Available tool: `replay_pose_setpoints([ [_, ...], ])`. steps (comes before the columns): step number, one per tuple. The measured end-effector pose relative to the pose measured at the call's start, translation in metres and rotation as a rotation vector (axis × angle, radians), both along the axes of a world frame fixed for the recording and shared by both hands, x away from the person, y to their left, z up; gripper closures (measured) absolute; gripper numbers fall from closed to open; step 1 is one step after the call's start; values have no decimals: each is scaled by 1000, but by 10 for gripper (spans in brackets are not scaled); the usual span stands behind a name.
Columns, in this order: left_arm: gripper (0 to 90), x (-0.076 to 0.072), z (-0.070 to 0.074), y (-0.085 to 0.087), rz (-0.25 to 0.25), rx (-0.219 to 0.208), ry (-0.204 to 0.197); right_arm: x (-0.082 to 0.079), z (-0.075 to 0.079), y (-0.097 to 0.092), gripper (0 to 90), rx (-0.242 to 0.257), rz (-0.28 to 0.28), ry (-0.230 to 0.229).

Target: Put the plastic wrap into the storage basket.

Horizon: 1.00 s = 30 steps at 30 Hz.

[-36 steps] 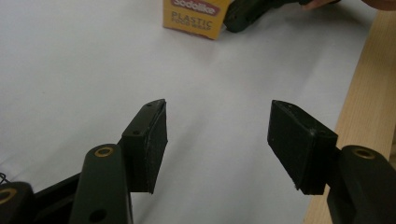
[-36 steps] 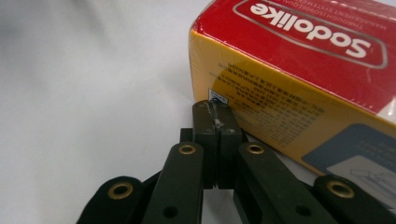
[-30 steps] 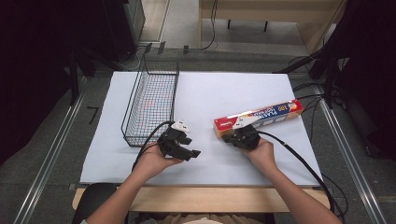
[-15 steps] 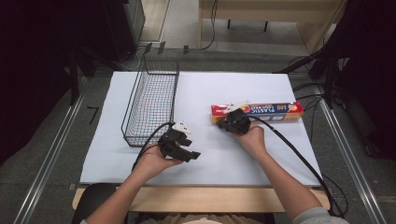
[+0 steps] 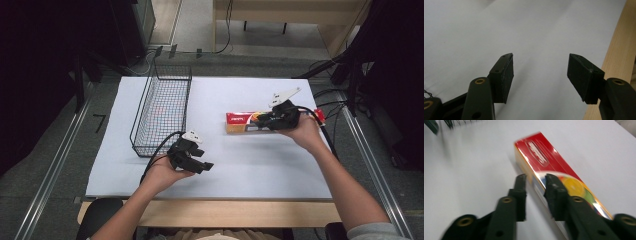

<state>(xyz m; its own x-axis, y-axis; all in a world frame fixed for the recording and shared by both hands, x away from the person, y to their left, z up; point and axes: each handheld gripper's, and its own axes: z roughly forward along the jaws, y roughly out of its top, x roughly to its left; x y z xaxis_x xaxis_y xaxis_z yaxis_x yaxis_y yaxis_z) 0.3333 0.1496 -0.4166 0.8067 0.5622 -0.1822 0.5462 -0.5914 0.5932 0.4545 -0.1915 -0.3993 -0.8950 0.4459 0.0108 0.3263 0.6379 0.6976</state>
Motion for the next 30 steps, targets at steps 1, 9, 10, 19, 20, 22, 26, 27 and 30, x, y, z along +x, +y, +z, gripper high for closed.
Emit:
replay_pose_setpoints([
  [1,383,-1,0,1,4,-4,2,4,0,-7,605,-13,-4,12],
  [9,383,-7,-1,7,21,-4,0,27,2,-52,412,-10,-51,33],
  [10,382,-8,-1,8,21,-3,2,31,0,-57,398,-32,-50,36],
  [19,381,-14,-3,14,43,0,10,51,-19,-75,280,-61,-51,46],
  [20,382,-14,-3,14,41,5,9,53,-21,-76,273,-65,-33,53],
  [22,381,-13,-5,15,45,4,13,54,-26,-76,256,-85,-17,46],
  [26,380,-13,-6,15,41,15,21,59,-36,-71,174,-113,1,77],
  [27,380,-13,-7,15,40,12,24,60,-38,-70,163,-121,2,81],
  [30,379,-14,-6,14,42,6,21,62,-46,-62,130,-167,1,94],
])
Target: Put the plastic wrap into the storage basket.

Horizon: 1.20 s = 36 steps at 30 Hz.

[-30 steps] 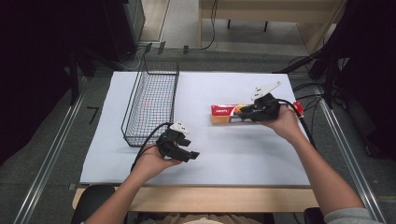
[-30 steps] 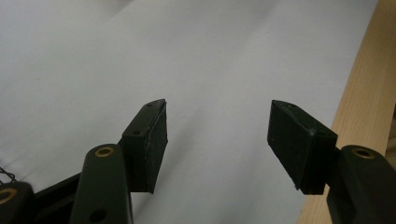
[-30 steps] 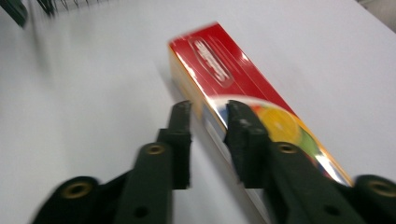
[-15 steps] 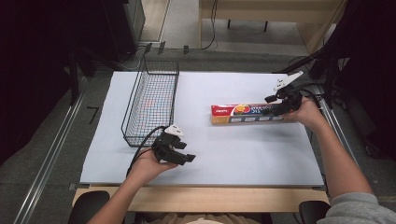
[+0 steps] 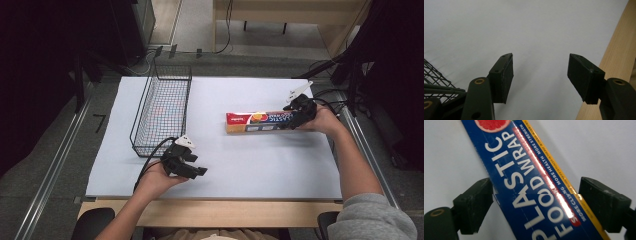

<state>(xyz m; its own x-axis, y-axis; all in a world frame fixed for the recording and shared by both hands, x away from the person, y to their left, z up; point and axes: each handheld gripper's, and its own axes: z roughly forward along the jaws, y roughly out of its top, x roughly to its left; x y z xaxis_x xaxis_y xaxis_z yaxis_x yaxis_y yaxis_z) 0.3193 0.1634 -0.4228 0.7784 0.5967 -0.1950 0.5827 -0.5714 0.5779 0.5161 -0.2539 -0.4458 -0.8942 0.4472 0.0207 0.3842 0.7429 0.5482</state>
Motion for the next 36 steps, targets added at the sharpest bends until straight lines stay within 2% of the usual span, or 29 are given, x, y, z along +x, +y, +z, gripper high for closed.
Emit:
replay_pose_setpoints([
  [4,380,0,0,0,-3,4,3,3,-7,5,122,-11,-5,28],
  [5,379,1,0,0,-4,5,2,2,-9,6,122,-25,3,-2],
  [8,380,1,-1,-1,-5,1,3,0,-12,8,137,-56,36,-54],
  [11,379,1,-2,-2,-14,9,7,-1,-13,10,174,-109,77,-84],
  [14,378,1,-2,-2,-16,9,6,1,-10,11,232,-116,95,-52],
  [16,378,2,-1,-1,-12,5,5,1,-8,8,269,-102,112,-50],
  [19,378,3,-1,0,-8,-2,9,-1,-1,8,332,-131,115,-29],
  [23,378,6,0,3,1,-11,14,0,-1,8,384,-93,138,65],
  [26,378,6,0,5,8,-20,15,0,2,8,395,-67,115,101],
  [27,377,6,1,6,6,-16,13,0,2,8,399,-57,115,106],
  [29,376,6,1,5,4,-17,11,-3,7,10,405,-46,70,94],
  [31,374,6,2,5,1,-17,9,-5,11,12,409,-53,47,57],
  [33,372,6,4,5,-3,-17,6,-6,13,14,413,-42,11,105],
  [36,371,5,6,5,-2,-23,-4,-11,18,18,413,-52,18,82],
])
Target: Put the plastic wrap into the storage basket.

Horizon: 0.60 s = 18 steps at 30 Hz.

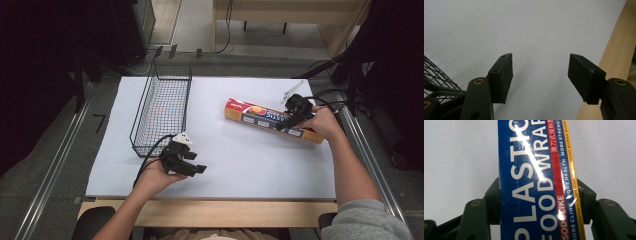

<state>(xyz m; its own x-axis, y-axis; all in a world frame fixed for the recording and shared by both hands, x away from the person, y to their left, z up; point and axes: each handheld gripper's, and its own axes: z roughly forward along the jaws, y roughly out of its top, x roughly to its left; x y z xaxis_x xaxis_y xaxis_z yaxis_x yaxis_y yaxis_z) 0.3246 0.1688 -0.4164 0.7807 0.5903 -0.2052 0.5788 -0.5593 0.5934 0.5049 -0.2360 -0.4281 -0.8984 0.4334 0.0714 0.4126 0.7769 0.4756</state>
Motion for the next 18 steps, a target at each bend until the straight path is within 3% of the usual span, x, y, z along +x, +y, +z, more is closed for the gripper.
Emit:
replay_pose_setpoints([
  [5,370,2,3,-1,-11,1,-3,-15,16,5,412,38,-25,1],
  [7,369,2,4,-1,-17,-2,-6,-24,20,8,412,49,-10,-9],
  [10,369,2,5,-2,-23,-3,-11,-37,25,17,412,28,1,-42],
  [18,362,4,8,-3,-53,0,-11,-58,26,21,411,64,-29,-55],
])
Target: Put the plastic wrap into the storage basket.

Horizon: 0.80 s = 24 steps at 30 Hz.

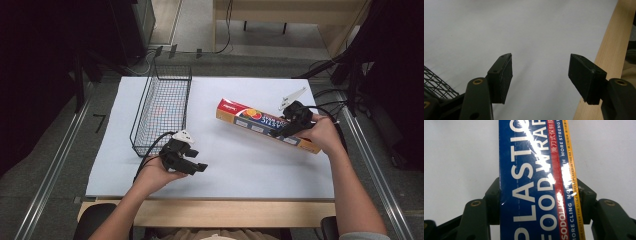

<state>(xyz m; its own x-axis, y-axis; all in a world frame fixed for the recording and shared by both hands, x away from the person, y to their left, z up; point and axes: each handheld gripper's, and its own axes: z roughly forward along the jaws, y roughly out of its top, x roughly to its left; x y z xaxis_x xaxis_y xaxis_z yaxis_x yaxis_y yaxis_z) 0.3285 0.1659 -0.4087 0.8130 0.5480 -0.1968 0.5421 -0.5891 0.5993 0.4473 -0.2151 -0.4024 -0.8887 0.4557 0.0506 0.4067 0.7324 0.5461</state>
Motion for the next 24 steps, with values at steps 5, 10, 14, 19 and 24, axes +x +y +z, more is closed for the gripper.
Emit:
replay_pose_setpoints([
  [5,355,2,1,-3,-20,10,-4,-13,-6,3,410,-21,10,6],
  [10,348,3,8,-5,-49,13,-12,-21,-12,5,410,-28,30,17],
  [14,349,1,12,-8,-93,8,-38,-30,-12,6,410,-28,30,17],
  [19,324,3,12,-11,-118,9,-38,-45,-12,11,409,-45,44,18],
  [24,295,4,14,-14,-121,14,-48,-59,-10,17,409,-50,61,19],
])
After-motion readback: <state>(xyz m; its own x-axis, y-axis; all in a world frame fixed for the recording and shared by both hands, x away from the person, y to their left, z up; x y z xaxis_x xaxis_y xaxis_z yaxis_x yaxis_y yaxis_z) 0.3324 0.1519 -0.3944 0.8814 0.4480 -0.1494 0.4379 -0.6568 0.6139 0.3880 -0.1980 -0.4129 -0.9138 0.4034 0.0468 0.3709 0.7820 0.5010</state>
